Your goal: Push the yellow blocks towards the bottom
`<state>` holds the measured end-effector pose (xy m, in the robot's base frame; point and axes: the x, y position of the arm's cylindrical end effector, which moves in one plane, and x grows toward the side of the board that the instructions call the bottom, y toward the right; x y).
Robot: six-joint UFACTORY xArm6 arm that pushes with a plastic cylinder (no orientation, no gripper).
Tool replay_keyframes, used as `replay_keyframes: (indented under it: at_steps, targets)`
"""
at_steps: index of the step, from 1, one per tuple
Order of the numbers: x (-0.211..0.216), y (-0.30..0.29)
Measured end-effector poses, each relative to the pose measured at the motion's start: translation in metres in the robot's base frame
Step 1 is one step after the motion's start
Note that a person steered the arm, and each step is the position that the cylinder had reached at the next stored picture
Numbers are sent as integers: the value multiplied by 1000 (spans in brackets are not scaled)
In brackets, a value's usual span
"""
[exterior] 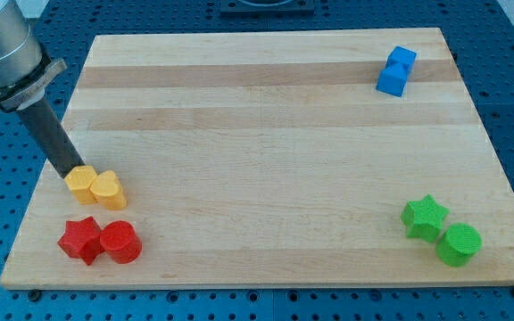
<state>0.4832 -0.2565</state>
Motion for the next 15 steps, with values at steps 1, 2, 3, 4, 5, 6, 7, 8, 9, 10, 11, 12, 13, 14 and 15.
replay_keyframes:
  at_steps: [1, 2, 3, 4, 5, 6, 7, 8, 9, 10, 11, 12, 13, 14, 15]
  targets:
    - [13, 0]
    - [18, 0]
    - [26, 0]
    - [-25, 1]
    - [-53, 25]
    - [-24, 27]
    - [0, 25]
    - [15, 25]
    - [21, 25]
    - [26, 25]
    - [31, 25]
    - [3, 25]
    - [-18, 36]
    - [5, 42]
    - [19, 42]
